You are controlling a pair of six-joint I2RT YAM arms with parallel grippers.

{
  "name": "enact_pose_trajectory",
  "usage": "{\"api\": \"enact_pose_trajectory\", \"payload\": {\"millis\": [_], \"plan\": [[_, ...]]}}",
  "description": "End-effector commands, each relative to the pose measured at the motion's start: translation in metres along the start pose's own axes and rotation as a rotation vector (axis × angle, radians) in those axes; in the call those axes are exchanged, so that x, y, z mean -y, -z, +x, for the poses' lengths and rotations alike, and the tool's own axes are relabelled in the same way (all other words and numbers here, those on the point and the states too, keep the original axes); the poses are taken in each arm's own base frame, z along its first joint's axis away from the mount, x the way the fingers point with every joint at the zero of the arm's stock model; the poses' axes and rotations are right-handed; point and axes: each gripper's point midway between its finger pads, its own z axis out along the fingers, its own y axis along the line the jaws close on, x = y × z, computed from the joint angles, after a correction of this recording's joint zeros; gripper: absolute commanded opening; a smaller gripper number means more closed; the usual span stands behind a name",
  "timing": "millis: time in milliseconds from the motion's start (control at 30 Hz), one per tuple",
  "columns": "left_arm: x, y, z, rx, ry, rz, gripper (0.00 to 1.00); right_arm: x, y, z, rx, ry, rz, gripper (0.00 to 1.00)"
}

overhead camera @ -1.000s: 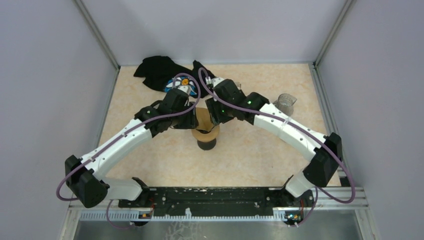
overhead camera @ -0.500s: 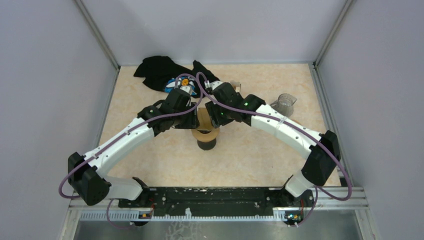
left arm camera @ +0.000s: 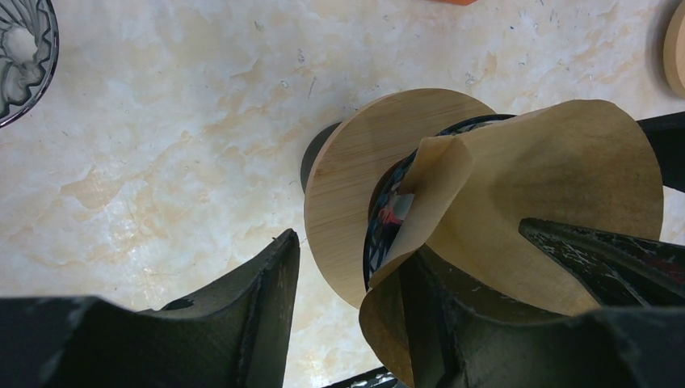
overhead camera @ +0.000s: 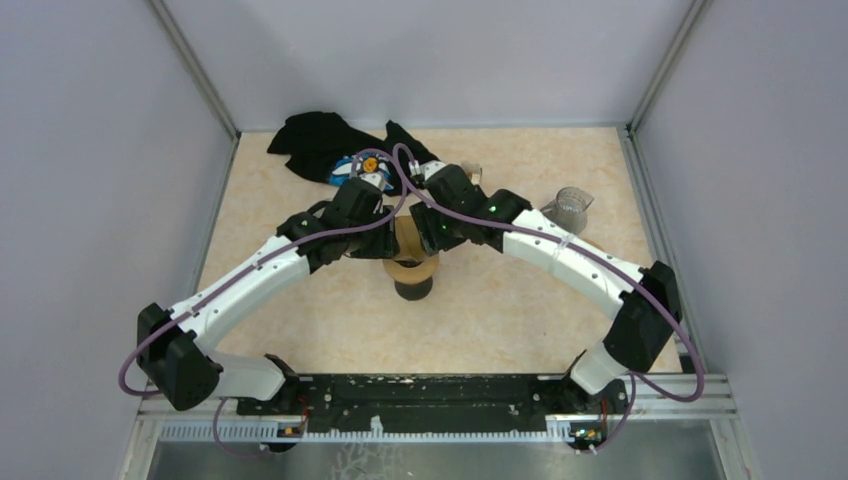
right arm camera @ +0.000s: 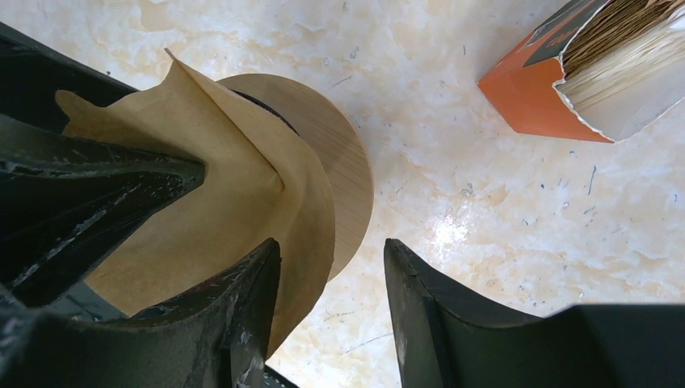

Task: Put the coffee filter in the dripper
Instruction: Place the coffee filter in the coffee dripper.

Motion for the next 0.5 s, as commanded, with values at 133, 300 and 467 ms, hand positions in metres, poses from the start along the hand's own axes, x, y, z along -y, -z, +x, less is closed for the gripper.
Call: {"api": "enact_pose_trajectory", "payload": {"millis": [133, 300, 467], "plan": [[0.000, -0.004, 0.001, -0.006, -0.006, 0.007, 0.54, -0.008, 0.033, -0.042, 0.187, 0.004, -0.080, 0.56], [0.001, -0.003, -0.001, 0.001, -0.007, 0.011, 0.54, -0.006, 0.028, -0.048, 0.208, -0.001, -0.090, 0.57], [0.003, -0.002, -0.002, 0.003, -0.008, 0.019, 0.54, -0.004, 0.013, -0.046, 0.187, 0.000, -0.083, 0.57]]}}
